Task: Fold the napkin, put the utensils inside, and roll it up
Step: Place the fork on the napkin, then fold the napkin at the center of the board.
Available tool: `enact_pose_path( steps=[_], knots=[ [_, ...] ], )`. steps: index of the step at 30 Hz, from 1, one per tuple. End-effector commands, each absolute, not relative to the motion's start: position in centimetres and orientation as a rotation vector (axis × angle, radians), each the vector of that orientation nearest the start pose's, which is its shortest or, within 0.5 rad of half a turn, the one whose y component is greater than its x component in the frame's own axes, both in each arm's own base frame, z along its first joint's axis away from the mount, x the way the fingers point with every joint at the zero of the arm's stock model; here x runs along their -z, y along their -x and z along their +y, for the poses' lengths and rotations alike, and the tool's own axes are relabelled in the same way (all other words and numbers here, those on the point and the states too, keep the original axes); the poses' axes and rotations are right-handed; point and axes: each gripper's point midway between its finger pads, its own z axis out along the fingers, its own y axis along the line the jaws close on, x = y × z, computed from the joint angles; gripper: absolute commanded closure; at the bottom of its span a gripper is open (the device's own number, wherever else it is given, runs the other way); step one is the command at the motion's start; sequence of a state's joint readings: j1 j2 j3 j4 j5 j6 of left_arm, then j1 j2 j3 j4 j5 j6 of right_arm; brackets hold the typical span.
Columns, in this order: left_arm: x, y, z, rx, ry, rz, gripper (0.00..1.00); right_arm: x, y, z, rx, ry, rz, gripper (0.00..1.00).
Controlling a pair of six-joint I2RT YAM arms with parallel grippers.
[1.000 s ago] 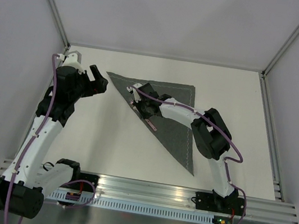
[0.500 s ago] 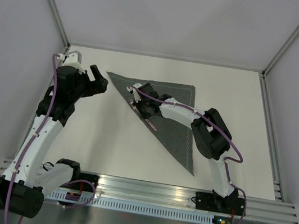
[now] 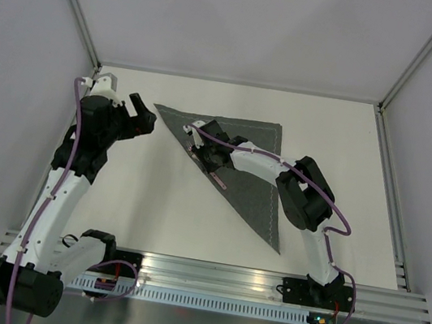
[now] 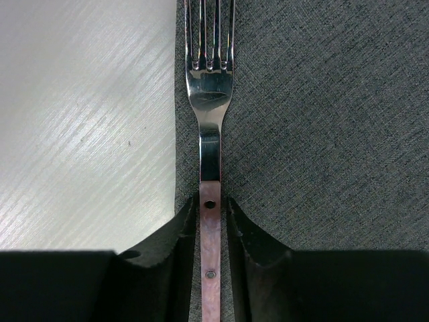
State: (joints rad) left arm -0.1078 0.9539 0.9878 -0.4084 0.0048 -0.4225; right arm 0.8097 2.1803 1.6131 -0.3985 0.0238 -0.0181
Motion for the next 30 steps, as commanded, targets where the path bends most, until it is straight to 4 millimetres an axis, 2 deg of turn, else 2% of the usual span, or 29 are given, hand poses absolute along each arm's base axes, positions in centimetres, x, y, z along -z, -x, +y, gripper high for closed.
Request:
enact_pose_path(
  steps=[1, 7, 10, 13, 14, 17, 18, 20, 21, 22, 23, 24, 25, 26, 27, 28, 29, 30],
  knots=[
    [-28.7, -32.6, -5.4, 0.37, 0.272, 1.872, 0.0, -3.8, -36.4, 37.7, -0.297, 0.988, 2.317, 0.69],
    [-29.7, -32.5, -5.6, 0.382, 0.258, 1.84, 0.0, -4.7, -36.3, 37.8, -0.318, 0.948, 2.322, 0.51],
    [-30.6, -32.4, -6.0, 0.404, 0.228, 1.81, 0.0, -6.3, -36.4, 38.2, -0.347, 0.937, 2.293, 0.44],
    [-31.4, -32.1, -6.7, 0.446, 0.183, 1.779, 0.0, -9.4, -36.7, 38.6, -0.379, 0.919, 2.239, 0.36],
    [-32.0, -32.1, -7.1, 0.468, 0.16, 1.751, 0.01, -11.2, -36.9, 38.6, -0.39, 0.902, 2.21, 0.33],
    [-33.4, -31.3, -8.4, 0.546, 0.087, 1.687, 0.04, -15.0, -37.4, 37.8, -0.418, 0.846, 2.171, 0.29],
    [-33.5, -30.9, -8.8, 0.567, 0.064, 1.674, 0.05, -16.1, -38.5, 36.6, -0.415, 0.8, 2.167, 0.28],
    [-33.9, -30.4, -9.8, 0.604, 0.007, 1.646, 0.08, -18.9, -39.3, 35.0, -0.454, 0.741, 2.145, 0.27],
    [-33.2, -30.2, -10.3, 0.618, -0.012, 1.651, 0.09, -20.0, -40.5, 33.0, -0.467, 0.686, 2.146, 0.27],
    [-33.3, -29.6, -10.8, 0.631, -0.037, 1.634, 0.11, -20.7, -41.1, 31.5, -0.48, 0.638, 2.155, 0.27],
    [-32.9, -28.9, -12.4, 0.665, -0.099, 1.63, 0.11, -22.3, -41.2, 29.8, -0.495, 0.602, 2.142, 0.26],
    [-31.9, -28.7, -13.3, 0.671, -0.128, 1.637, 0.12, -22.9, -42.8, 26.6, -0.493, 0.523, 2.148, 0.26],
    [-31.5, -27.6, -15.3, 0.674, -0.206, 1.628, 0.12, -23.7, -42.7, 24.5, -0.488, 0.49, 2.145, 0.26],
    [-30.8, -27.0, -16.6, 0.674, -0.256, 1.629, 0.12, -24.0, -43.0, 22.8, -0.475, 0.464, 2.145, 0.26],
    [-29.4, -26.5, -17.9, 0.672, -0.307, 1.643, 0.13, -24.1, -44.0, 19.5, -0.443, 0.393, 2.154, 0.26],
    [-28.4, -24.7, -20.8, 0.702, -0.43, 1.641, 0.13, -24.2, -43.6, 17.9, -0.461, 0.376, 2.157, 0.26],
    [-27.5, -24.4, -21.5, 0.669, -0.444, 1.651, 0.13, -24.1, -43.6, 16.4, -0.457, 0.352, 2.171, 0.26],
    [-26.6, -23.8, -22.8, 0.673, -0.479, 1.642, 0.13, -24.1, -44.3, 13.2, -0.438, 0.282, 2.177, 0.26]
  ],
)
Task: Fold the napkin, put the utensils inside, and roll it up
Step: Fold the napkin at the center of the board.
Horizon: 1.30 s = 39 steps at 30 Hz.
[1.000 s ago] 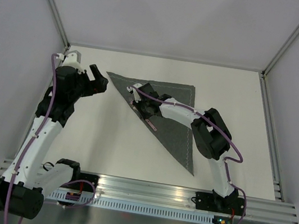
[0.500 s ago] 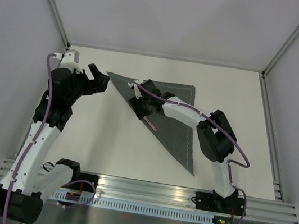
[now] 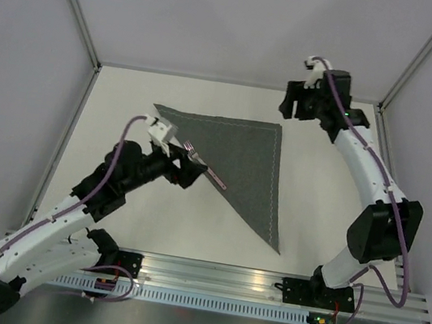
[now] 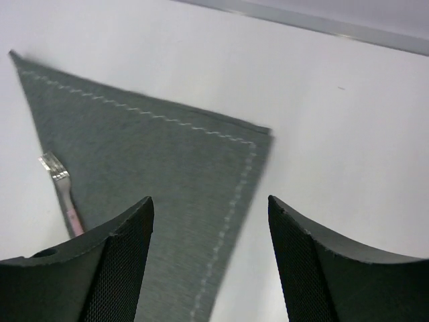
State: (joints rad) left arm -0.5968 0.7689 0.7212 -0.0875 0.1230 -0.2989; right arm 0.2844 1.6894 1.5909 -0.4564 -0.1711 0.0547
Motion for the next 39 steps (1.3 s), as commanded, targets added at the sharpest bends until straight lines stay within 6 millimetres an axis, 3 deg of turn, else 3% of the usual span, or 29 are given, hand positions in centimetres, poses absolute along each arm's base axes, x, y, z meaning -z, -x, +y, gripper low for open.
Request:
enact_pose_path(
  steps=[1, 2, 3, 4, 6, 11, 14, 16, 17, 23, 27, 39],
  knots=[
    [-25.7, -21.4, -25.5, 0.718, -0.593, 1.623, 0.14, -24.1, -44.0, 12.0, -0.464, 0.263, 2.181, 0.26],
    [-23.7, -21.3, -26.8, 0.677, -0.631, 1.66, 0.13, -23.9, -44.0, 10.8, -0.474, 0.237, 2.188, 0.26],
    [-22.9, -20.6, -28.1, 0.672, -0.671, 1.658, 0.13, -23.5, -44.3, 8.1, -0.457, 0.175, 2.198, 0.26],
    [-21.6, -18.5, -30.4, 0.675, -0.775, 1.657, 0.13, -23.4, -44.2, 7.6, -0.484, 0.165, 2.199, 0.26],
    [-18.5, -18.2, -32.6, 0.559, -0.847, 1.705, 0.12, -22.8, -44.3, 4.3, -0.48, 0.075, 2.205, 0.26],
    [-14.6, -15.1, -38.0, 0.443, -1.041, 1.642, 0.12, -21.6, -44.6, 0.3, -0.482, -0.03, 2.198, 0.26],
    [-14.7, -13.6, -40.5, 0.452, -1.088, 1.568, 0.11, -21.0, -44.7, -0.7, -0.474, -0.044, 2.209, 0.27],
    [-13.4, -12.4, -41.9, 0.445, -1.156, 1.534, 0.11, -20.7, -44.7, -0.9, -0.467, -0.04, 2.214, 0.27],
    [-14.3, -12.3, -42.9, 0.451, -1.131, 1.505, 0.11, -20.7, -44.8, -1.2, -0.463, -0.042, 2.211, 0.27],
    [-11.1, -10.7, -46.5, 0.41, -1.218, 1.454, 0.16, -20.4, -45.1, -2.3, -0.463, -0.056, 2.203, 0.28],
    [-9.7, -10.2, -47.6, 0.409, -1.243, 1.437, 0.24, -20.6, -45.3, -2.9, -0.471, -0.063, 2.195, 0.29],
    [-8.0, -10.1, -49.7, 0.377, -1.302, 1.401, 0.27, -20.4, -45.2, -4.0, -0.484, -0.081, 2.194, 0.31]
  ],
)
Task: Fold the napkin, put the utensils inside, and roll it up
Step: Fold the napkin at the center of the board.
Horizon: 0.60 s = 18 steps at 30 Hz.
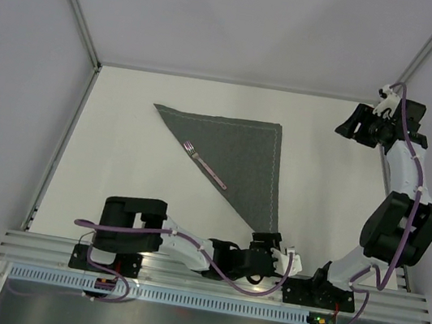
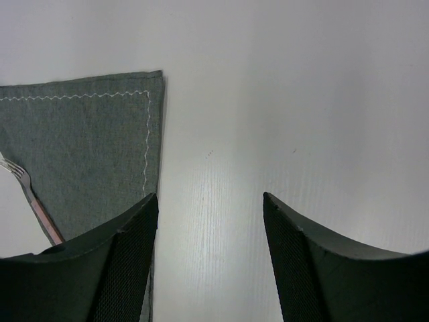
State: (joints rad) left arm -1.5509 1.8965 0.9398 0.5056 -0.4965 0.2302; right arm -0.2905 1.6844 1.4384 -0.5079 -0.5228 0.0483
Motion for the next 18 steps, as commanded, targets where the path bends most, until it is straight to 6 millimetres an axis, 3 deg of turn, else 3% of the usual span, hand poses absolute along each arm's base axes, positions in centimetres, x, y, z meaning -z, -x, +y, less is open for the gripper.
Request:
enact_pose_path(
  steps=[1, 8, 18],
  knots=[
    [-8.0, -10.1, -49.9, 0.379, -1.31, 1.397, 0.27, -20.4, -45.2, -4.0, -0.483, -0.077, 2.194, 0.31],
    [-7.4, -9.6, -50.6, 0.388, -1.362, 1.398, 0.35, -20.1, -45.1, -4.3, -0.48, -0.077, 2.202, 0.32],
    [-5.9, -8.6, -49.7, 0.433, -1.396, 1.449, 0.32, -19.9, -44.9, -4.6, -0.48, -0.081, 2.208, 0.33]
  ],
)
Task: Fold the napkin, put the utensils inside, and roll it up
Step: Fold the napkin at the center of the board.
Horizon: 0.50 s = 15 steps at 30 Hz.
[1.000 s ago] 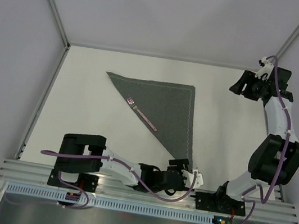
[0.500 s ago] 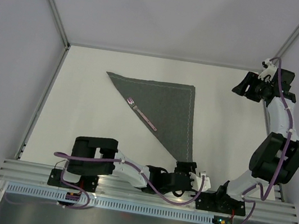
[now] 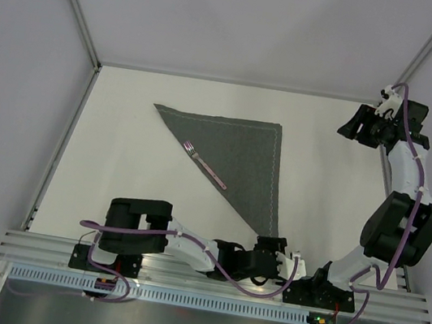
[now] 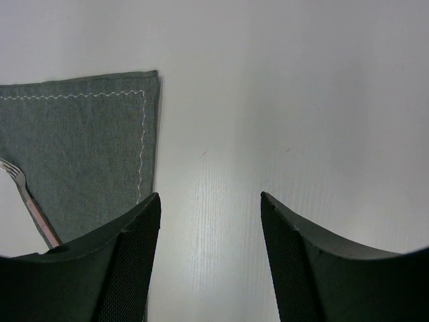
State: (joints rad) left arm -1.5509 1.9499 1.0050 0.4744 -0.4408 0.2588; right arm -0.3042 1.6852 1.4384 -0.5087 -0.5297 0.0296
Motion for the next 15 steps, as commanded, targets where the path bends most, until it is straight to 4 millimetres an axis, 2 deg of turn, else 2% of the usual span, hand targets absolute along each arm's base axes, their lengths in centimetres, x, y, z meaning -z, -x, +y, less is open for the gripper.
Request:
enact_pose_path(
  steps=[1, 6, 15],
  knots=[
    [-5.7, -8.6, -49.6, 0.432, -1.398, 1.453, 0.32, -19.8, -45.0, -4.6, -0.481, -0.08, 2.208, 0.33],
    [-4.6, -8.8, -49.9, 0.411, -1.404, 1.462, 0.32, -19.3, -45.0, -4.5, -0.491, -0.086, 2.217, 0.34],
    [-4.5, -10.0, -49.9, 0.39, -1.361, 1.479, 0.34, -18.8, -44.9, -4.5, -0.495, -0.09, 2.227, 0.35]
  ],
)
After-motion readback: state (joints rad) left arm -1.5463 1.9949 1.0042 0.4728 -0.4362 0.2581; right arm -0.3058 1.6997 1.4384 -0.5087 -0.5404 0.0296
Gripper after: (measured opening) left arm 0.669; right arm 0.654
